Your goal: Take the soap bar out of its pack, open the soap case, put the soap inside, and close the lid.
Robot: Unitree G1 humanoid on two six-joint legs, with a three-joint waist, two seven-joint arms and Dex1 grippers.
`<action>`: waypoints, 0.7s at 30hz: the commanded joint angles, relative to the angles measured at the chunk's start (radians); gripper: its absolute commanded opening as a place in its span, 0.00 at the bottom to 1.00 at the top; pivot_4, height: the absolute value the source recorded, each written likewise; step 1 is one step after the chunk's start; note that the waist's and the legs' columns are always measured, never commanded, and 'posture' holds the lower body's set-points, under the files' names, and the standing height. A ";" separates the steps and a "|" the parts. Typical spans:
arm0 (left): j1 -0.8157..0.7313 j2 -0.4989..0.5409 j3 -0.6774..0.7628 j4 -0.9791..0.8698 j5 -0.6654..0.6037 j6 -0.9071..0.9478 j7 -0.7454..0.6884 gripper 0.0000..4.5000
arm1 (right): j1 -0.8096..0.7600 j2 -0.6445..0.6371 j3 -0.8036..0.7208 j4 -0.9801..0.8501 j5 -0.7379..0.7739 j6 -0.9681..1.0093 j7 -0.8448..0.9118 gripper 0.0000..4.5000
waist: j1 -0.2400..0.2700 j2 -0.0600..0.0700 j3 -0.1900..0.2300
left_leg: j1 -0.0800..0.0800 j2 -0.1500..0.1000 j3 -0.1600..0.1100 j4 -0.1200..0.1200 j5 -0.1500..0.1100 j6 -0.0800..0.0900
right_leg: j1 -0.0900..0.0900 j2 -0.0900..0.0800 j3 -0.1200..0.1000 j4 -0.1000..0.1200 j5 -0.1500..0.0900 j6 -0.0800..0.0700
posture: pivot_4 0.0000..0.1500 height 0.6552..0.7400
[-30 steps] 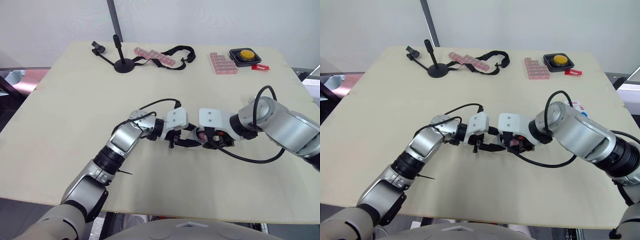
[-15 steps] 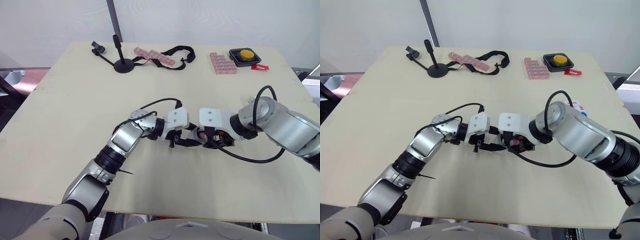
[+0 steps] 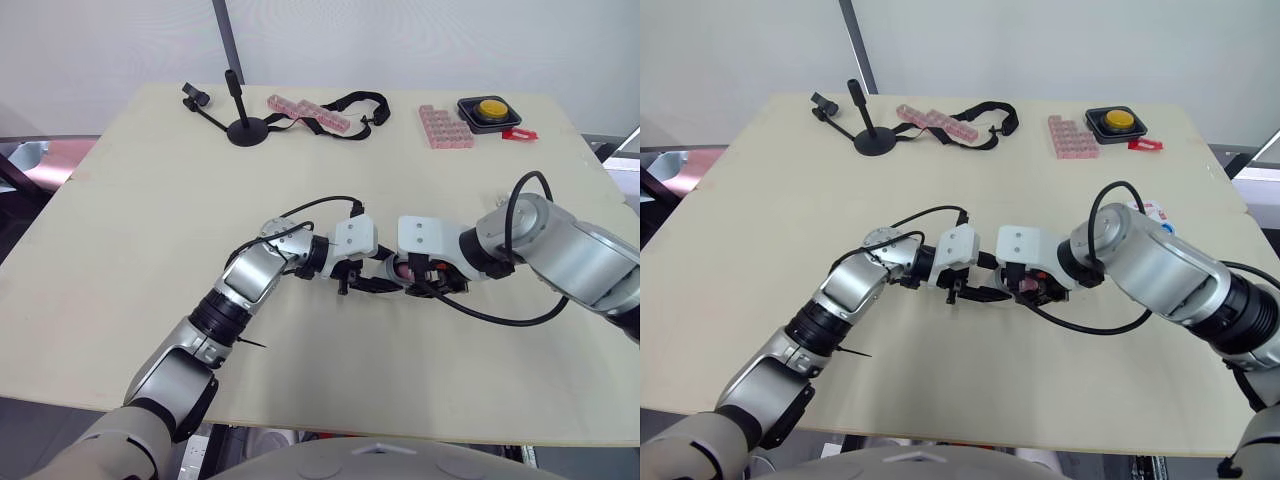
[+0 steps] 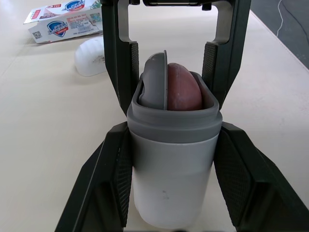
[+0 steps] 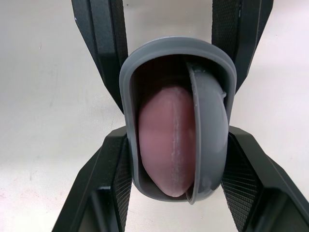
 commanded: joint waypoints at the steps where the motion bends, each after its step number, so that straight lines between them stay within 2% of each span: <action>1: -0.015 0.006 -0.010 0.006 0.023 -0.011 0.004 0.43 | -0.002 0.009 -0.029 -0.011 -0.004 0.000 0.000 0.45 | 0.000 0.000 0.000 | 0.000 0.000 0.000 0.000 0.000 0.000 | 0.000 0.000 0.000 0.000 0.000 0.000 | 1.00 1.00; 21: -0.031 0.022 -0.031 0.033 0.062 -0.084 0.004 0.43 | 0.004 0.008 -0.025 -0.019 -0.005 0.001 -0.003 0.45 | -0.001 0.000 0.000 | 0.000 0.000 0.000 0.001 0.000 0.000 | 0.000 0.000 0.000 0.001 0.000 0.000 | 1.00 1.00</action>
